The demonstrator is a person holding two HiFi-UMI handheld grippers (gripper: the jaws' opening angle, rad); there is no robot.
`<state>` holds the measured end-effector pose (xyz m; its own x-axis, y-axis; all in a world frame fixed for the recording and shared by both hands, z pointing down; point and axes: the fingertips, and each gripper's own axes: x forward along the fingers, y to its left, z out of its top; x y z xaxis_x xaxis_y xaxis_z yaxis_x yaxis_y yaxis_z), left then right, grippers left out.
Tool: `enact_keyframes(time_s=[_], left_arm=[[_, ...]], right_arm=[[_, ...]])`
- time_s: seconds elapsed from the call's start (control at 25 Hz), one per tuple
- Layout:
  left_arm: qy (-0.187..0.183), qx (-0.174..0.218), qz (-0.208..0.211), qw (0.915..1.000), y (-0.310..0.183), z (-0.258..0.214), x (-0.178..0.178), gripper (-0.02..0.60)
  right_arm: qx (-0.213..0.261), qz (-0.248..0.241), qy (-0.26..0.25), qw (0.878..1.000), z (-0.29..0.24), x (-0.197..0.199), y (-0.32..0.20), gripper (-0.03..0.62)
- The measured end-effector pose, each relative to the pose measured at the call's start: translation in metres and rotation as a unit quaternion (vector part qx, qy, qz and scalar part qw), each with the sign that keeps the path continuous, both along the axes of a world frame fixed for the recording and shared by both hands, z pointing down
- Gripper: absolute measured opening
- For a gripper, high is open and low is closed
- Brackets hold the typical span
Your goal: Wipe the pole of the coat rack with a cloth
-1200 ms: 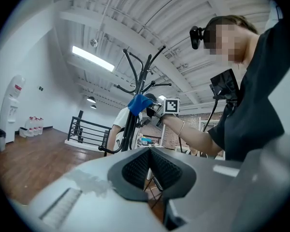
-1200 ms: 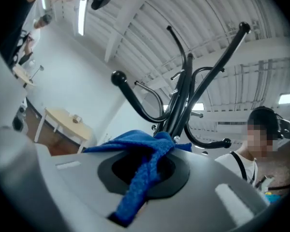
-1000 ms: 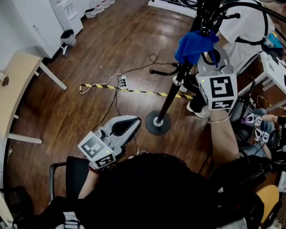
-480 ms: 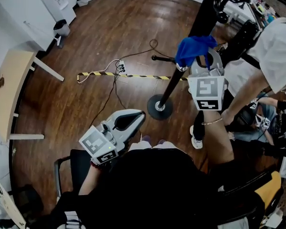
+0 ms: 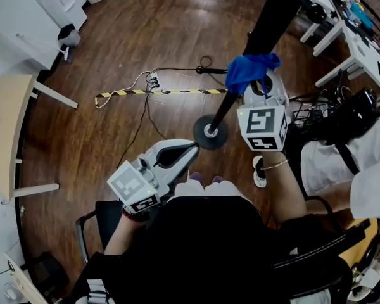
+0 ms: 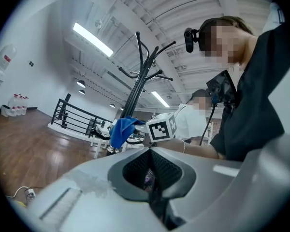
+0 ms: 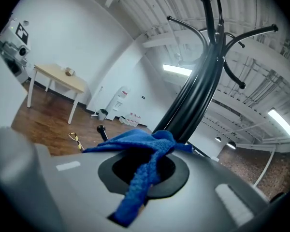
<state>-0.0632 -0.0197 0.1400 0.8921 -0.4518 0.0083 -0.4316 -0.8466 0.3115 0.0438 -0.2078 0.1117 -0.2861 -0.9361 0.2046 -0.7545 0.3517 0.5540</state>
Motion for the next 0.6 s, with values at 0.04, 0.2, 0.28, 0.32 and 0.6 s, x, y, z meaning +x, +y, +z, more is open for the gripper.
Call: enact_keyframes(time_s=[0.04, 0.2, 0.28, 0.32, 0.6], left_arm=[[0.002, -0.001, 0.006, 1.0000, -0.001, 0.003, 0.000, 0.005], [0.003, 0.000, 0.020, 0.9998, -0.013, 0.020, 0.010, 0.005], [0.006, 0.003, 0.015, 0.9999, -0.023, 0.032, 0.018, 0.005], [0.008, 0.004, 0.012, 0.9999, -0.026, 0.041, 0.023, 0.005], [0.018, -0.003, -0.008, 0.9998, -0.055, 0.114, 0.035, 0.005]], right_arm=[[0.000, 0.003, 0.000, 1.000, 0.007, -0.002, 0.000, 0.020], [0.020, 0.008, -0.002, 1.000, 0.029, -0.001, -0.001, 0.020], [0.036, 0.002, -0.001, 0.999, 0.042, 0.003, -0.002, 0.020], [0.047, -0.004, 0.005, 0.999, 0.049, 0.006, 0.000, 0.020], [0.123, -0.040, 0.048, 0.990, 0.097, 0.003, 0.006, 0.020]])
